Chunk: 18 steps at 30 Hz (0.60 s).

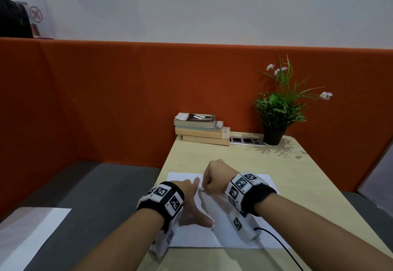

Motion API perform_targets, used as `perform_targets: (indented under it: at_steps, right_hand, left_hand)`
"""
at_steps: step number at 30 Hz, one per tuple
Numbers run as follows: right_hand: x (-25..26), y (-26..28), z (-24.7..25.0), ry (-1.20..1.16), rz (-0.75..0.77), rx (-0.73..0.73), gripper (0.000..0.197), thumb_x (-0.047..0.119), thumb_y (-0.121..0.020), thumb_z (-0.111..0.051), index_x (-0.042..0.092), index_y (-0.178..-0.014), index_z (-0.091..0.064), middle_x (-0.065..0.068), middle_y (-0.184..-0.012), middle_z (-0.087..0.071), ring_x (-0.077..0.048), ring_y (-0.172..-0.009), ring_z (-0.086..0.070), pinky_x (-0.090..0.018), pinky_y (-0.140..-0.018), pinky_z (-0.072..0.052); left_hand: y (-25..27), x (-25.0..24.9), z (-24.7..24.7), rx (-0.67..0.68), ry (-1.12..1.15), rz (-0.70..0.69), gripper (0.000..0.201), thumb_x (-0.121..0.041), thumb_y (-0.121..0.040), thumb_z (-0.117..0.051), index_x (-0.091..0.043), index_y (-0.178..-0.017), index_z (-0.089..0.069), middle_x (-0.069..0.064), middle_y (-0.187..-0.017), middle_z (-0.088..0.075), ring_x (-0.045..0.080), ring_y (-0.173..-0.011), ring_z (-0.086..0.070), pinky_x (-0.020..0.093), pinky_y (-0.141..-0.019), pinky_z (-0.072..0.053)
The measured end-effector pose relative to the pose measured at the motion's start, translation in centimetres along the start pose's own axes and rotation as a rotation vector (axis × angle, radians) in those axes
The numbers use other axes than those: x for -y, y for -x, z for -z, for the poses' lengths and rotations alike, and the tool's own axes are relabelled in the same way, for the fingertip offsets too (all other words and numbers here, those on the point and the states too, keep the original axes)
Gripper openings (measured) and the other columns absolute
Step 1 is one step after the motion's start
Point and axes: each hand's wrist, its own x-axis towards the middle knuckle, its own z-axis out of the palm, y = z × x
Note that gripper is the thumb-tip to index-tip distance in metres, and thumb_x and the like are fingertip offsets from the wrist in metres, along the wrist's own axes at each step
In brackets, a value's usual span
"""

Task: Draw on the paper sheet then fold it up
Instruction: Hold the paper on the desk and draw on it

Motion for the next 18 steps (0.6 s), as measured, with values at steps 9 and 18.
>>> perform_targets:
  at_steps: [9, 18]
  right_hand:
    - [-0.7, 4.0, -0.4, -0.031, 0.099, 0.183, 0.012, 0.022, -0.083, -0.079, 0.018, -0.093, -0.084, 0.009, -0.086, -0.078, 0.001, -0.071, -0.065, -0.019, -0.073, -0.058]
    - [0.7, 0.7, -0.1, 0.026, 0.020, 0.023, 0.008, 0.014, -0.082, -0.079, 0.010, -0.087, -0.083, -0.001, -0.088, -0.079, -0.017, -0.082, -0.074, -0.031, -0.076, -0.064]
  left_hand:
    - [-0.4, 0.4, -1.7, -0.129, -0.053, 0.004, 0.156, -0.103, -0.039, -0.050, -0.024, -0.160, 0.008, 0.004, -0.147, -0.046, 0.026, -0.126, -0.053, 0.041, -0.095, -0.049]
    - [-0.2, 0.2, -0.5, -0.071, -0.027, -0.012, 0.138, -0.100, -0.044, -0.059, -0.029, -0.155, -0.018, 0.005, -0.140, -0.051, 0.028, -0.119, -0.055, 0.040, -0.090, -0.048]
